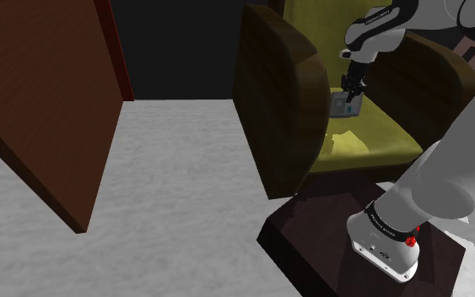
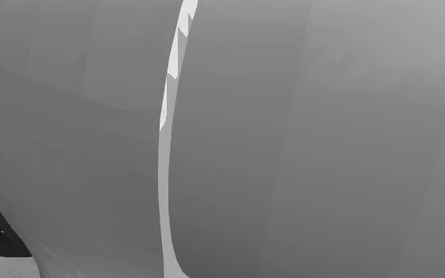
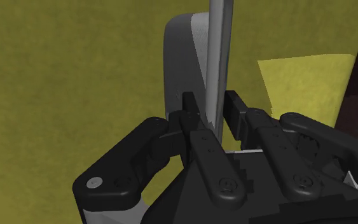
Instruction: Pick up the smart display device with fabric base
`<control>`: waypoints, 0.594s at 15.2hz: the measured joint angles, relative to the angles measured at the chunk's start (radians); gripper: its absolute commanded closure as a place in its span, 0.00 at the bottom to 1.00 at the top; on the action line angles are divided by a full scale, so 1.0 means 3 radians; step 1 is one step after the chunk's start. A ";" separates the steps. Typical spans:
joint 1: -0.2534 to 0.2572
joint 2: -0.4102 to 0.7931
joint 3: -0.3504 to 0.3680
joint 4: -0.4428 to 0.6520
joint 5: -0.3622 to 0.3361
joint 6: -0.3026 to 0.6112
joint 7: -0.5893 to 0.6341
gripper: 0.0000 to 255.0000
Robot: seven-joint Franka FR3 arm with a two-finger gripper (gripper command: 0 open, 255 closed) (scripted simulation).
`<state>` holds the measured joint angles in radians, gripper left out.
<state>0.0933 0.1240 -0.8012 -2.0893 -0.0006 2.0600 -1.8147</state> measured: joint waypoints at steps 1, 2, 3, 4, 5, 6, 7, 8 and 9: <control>0.0000 0.0000 0.0000 0.0001 0.0000 -0.0001 -0.0001 1.00; 0.0000 0.0001 0.0000 0.0000 0.0000 0.0001 -0.0001 1.00; 0.0000 0.0000 0.0000 0.0000 0.0000 0.0002 -0.0001 1.00; 0.0004 -0.0008 0.0000 -0.0004 -0.0008 0.0000 0.0009 1.00; 0.0008 -0.0018 0.0000 0.0004 -0.0018 -0.0020 0.0016 1.00; 0.0013 -0.0039 -0.0002 0.0022 -0.0035 -0.0055 0.0027 1.00; 0.0023 -0.0069 -0.0003 0.0037 -0.0057 -0.0092 0.0047 1.00; 0.0030 -0.0089 -0.0002 0.0065 -0.0072 -0.0135 0.0061 1.00; 0.0030 -0.0109 -0.0007 0.0091 -0.0088 -0.0175 0.0063 1.00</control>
<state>0.1023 0.0914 -0.8032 -2.0619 -0.0270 2.0076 -1.7957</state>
